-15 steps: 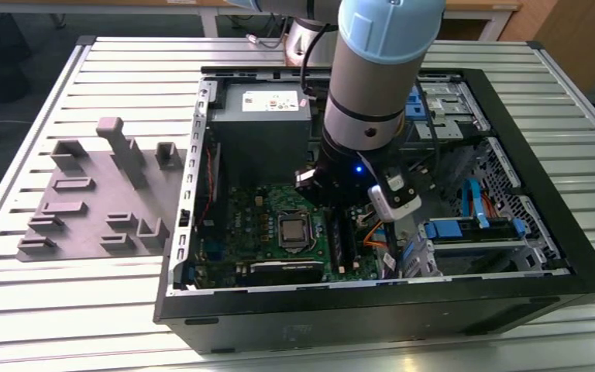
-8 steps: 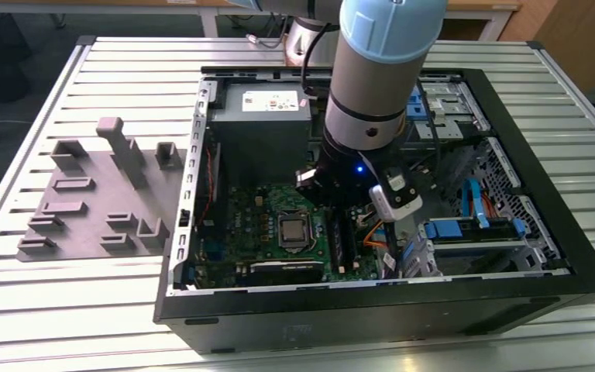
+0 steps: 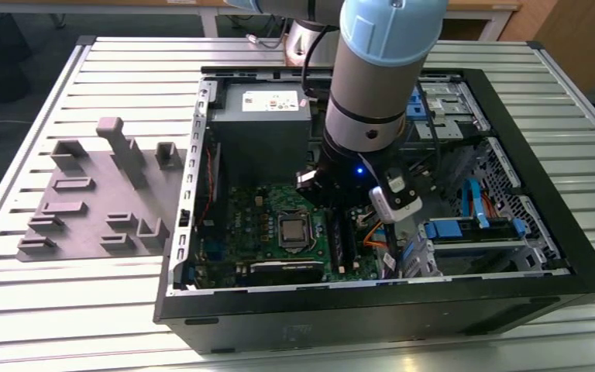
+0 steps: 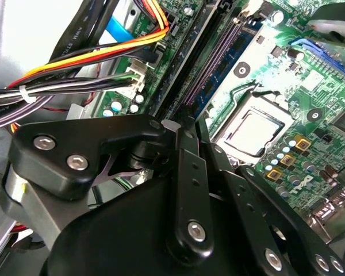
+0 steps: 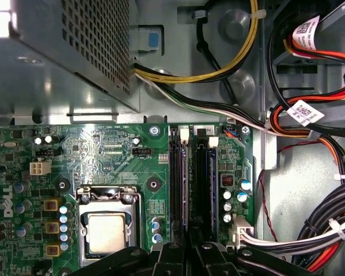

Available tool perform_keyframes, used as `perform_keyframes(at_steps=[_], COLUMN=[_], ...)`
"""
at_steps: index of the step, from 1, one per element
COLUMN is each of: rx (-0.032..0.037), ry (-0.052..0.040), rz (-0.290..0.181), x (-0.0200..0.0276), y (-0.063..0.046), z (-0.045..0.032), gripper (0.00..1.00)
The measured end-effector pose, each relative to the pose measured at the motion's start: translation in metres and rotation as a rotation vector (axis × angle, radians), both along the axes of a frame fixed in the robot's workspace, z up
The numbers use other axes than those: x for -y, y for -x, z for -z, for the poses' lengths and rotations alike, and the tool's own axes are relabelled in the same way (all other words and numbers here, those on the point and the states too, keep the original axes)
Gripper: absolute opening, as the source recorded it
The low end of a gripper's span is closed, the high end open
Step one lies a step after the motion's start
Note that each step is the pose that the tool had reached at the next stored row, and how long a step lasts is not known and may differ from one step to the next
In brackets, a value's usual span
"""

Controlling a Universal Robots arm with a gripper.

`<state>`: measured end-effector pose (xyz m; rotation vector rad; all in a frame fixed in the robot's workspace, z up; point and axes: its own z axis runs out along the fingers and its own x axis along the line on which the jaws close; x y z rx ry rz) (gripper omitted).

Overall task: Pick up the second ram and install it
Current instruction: 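Press down the second ram until it locks into place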

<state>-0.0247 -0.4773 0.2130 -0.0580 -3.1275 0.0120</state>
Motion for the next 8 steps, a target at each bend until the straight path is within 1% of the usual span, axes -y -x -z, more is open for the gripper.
perform_keyframes(at_steps=[8], rx=[0.0000], ry=[-0.0007], rz=[-0.002], x=[0.0000], y=[0.0000], z=[0.0007], gripper=[0.14])
